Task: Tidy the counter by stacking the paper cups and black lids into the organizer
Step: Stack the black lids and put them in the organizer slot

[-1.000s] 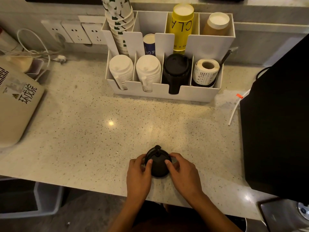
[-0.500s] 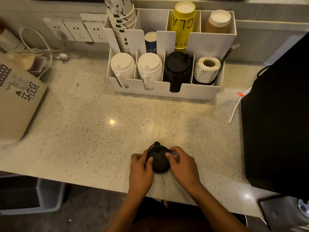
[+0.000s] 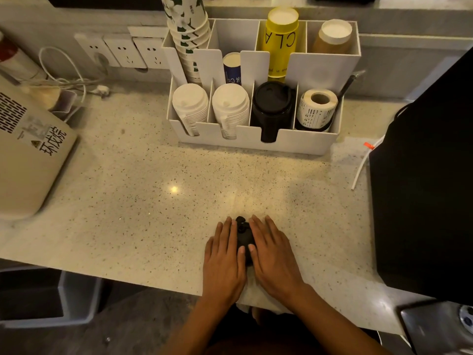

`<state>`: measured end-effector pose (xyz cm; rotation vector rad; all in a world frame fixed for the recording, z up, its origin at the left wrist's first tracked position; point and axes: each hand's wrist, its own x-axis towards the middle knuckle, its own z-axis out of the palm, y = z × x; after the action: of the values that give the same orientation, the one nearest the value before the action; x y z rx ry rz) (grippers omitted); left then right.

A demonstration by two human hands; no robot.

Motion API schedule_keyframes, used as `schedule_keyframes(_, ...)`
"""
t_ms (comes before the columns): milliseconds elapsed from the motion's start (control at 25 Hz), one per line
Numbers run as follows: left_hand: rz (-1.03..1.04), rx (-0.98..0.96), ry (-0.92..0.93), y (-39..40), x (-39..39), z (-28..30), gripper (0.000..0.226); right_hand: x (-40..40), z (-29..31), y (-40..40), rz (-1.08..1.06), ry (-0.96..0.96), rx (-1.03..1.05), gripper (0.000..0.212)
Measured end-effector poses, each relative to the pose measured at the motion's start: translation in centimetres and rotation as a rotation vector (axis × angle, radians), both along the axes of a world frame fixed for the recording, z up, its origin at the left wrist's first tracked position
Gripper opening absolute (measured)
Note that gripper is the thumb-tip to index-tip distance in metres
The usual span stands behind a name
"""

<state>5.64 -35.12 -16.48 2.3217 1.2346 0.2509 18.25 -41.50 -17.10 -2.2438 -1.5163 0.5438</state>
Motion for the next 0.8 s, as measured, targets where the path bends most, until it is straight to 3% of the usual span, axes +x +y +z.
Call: schedule_keyframes(800,-0.023,0.03,0.037,0.3,-0.3,-2.4,0.056,0.3,-0.8,1.6,0.064,-0.035,0.004,0.056)
